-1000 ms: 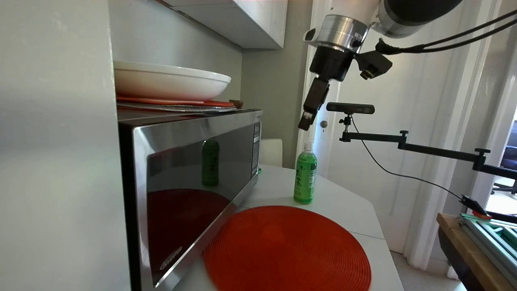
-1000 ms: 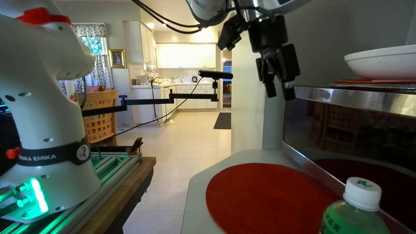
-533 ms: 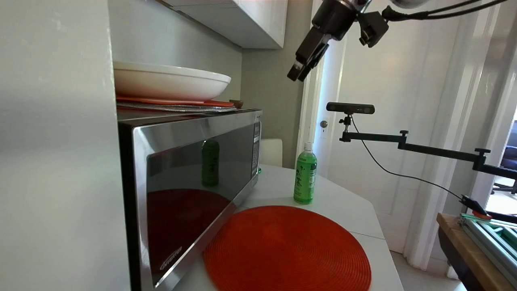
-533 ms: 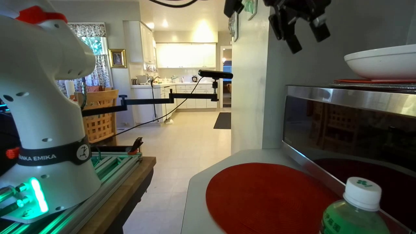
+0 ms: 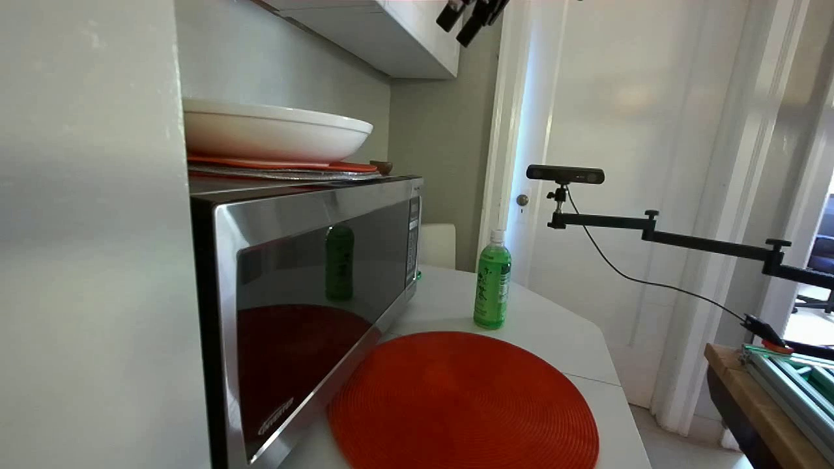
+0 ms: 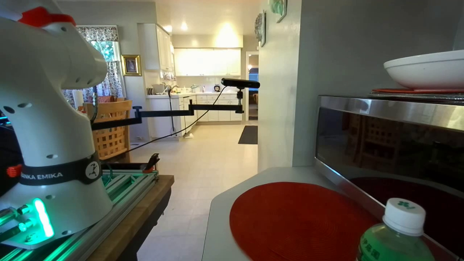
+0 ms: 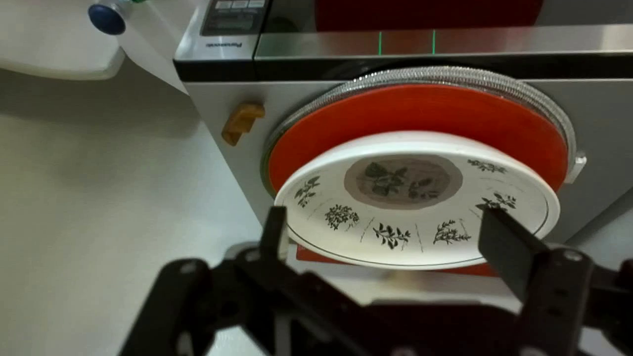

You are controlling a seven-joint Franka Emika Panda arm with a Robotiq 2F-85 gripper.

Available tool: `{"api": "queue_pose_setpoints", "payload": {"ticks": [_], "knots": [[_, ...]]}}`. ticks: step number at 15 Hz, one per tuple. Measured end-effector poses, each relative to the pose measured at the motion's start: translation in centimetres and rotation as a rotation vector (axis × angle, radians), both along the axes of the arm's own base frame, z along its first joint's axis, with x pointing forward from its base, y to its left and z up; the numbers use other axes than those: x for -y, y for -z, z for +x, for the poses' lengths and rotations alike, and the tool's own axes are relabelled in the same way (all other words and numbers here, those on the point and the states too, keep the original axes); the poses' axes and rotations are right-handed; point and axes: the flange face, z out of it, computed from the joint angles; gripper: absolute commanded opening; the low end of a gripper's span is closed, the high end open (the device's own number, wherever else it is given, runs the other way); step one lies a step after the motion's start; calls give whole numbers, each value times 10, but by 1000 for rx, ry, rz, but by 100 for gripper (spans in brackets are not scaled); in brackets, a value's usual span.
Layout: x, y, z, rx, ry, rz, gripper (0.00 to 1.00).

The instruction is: Put the bottle on the countertop

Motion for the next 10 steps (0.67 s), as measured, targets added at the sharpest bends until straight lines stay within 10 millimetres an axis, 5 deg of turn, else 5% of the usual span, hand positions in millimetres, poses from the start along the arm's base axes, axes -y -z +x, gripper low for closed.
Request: {"api": "queue_pose_setpoints", "payload": {"ticks": [4, 10], "knots": [[0, -23, 36, 20, -23, -19, 100], [-3, -22, 106, 27, -87, -63, 100]]}}
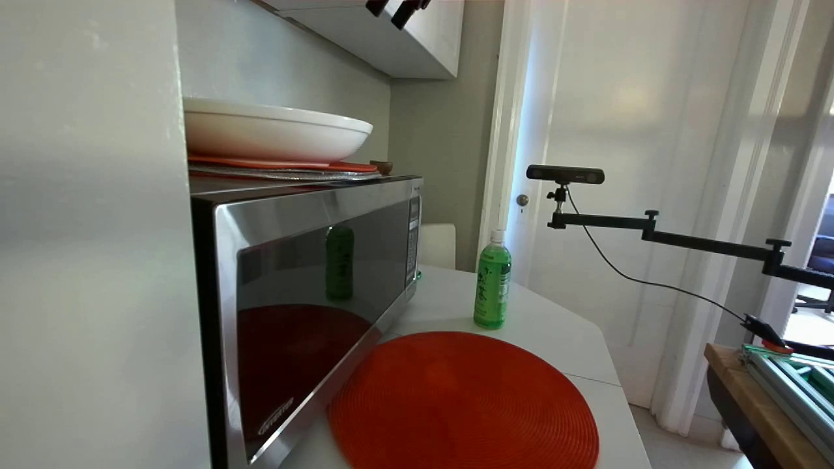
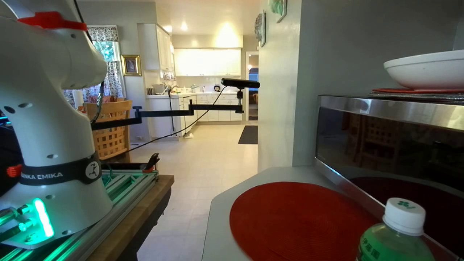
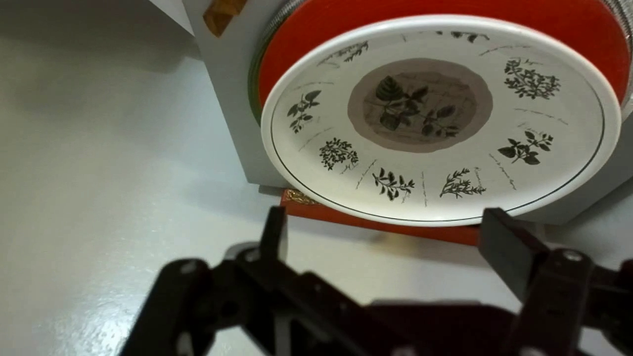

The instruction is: Put the bottle on the countertop

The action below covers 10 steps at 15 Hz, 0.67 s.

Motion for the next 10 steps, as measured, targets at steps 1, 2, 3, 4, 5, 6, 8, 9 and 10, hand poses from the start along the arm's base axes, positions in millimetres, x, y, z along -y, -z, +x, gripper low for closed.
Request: {"api": "queue_pose_setpoints", "payload": {"ticks": [1, 2, 3, 4, 5, 6, 8, 9, 10], "knots": [[-2, 1, 9, -4, -12, -4, 100], [-3, 4, 18, -13, -24, -8, 100], [-4, 7, 27, -22, -35, -7, 100], [-5, 10, 35, -33, -45, -5, 100], [-4, 13, 41, -44, -53, -3, 100], [-4, 15, 47, -53, -58, 1, 100], [-2, 18, 58, -72, -72, 8, 95], [-1, 19, 62, -78, -77, 8, 74], [1, 20, 66, -86, -81, 8, 71]]}}
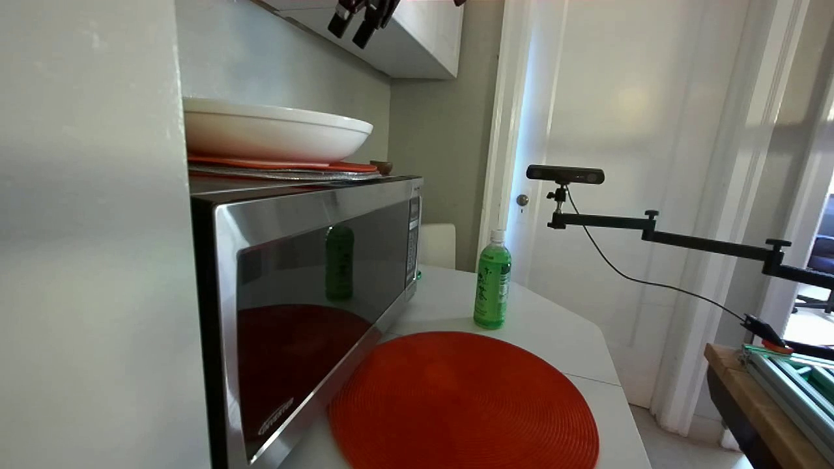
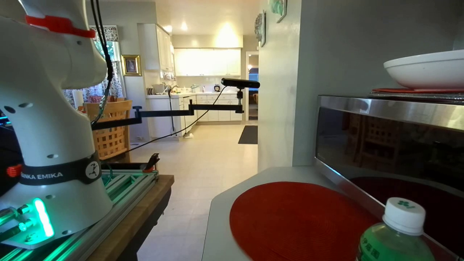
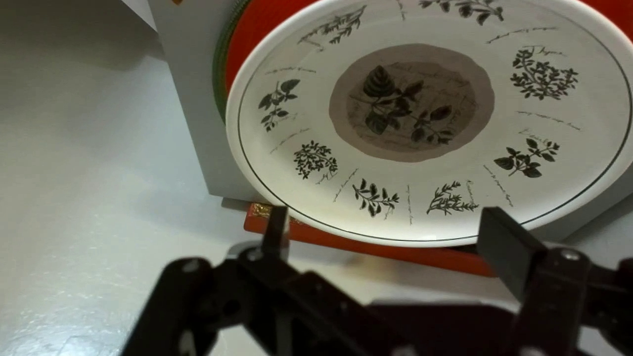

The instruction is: Put the bottle on the countertop

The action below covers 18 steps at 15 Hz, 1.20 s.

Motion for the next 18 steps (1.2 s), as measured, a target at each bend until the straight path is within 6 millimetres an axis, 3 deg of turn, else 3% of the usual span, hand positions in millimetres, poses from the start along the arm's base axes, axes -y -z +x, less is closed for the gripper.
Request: {"api": "queue_pose_setpoints", "payload": {"ticks": [1, 10, 17, 18], "knots": [[1, 0, 3, -7, -3, 0, 69], [4, 9, 20, -46, -16, -10, 1], [7, 14, 24, -64, -27, -19, 0], [7, 14, 23, -67, -28, -20, 26]]}}
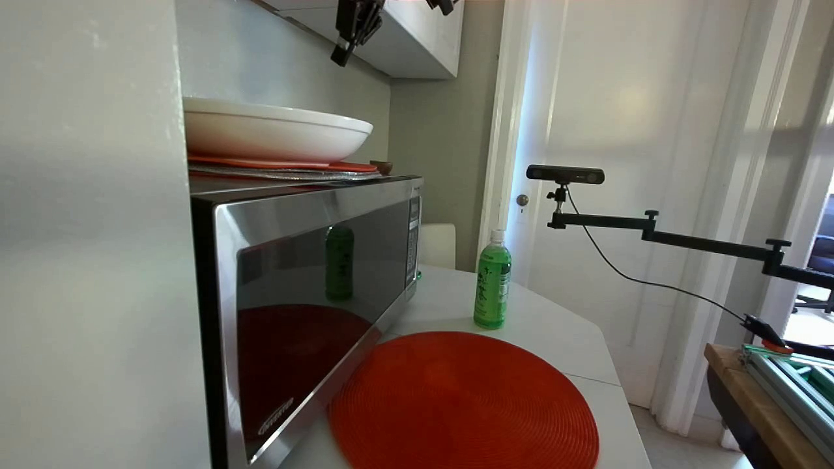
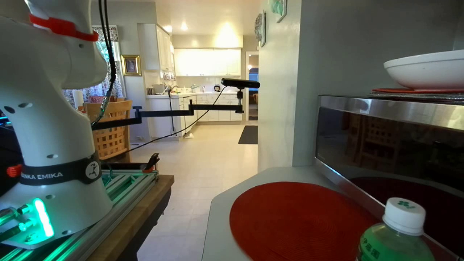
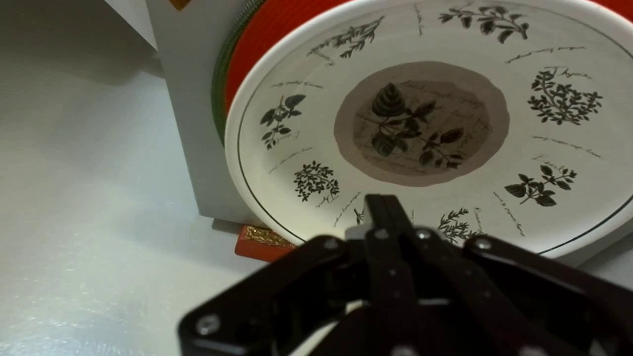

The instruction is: Put the bottle on the countertop

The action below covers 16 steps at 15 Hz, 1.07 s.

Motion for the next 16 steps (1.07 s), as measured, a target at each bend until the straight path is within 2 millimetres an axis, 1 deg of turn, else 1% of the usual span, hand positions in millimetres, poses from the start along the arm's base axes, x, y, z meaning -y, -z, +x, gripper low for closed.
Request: {"api": "queue_pose_setpoints", "payload": {"ticks": [1, 2, 5, 7, 10, 11, 12, 14, 16], "knots": [[0, 0, 0, -1, -1, -1, 26], [0, 0, 0, -2, -3, -2, 31], [-1, -1, 0, -7, -9, -4, 55], [-5, 1, -3, -41, -15, -2, 68], [-19, 10, -14, -141, -28, 1, 92], [-26, 17, -20, -183, -37, 1, 98], [-33, 27, -28, -224, -47, 1, 100], [-45, 55, -47, -302, -61, -1, 100], [-51, 89, -68, -371, -55, 1, 100]]}}
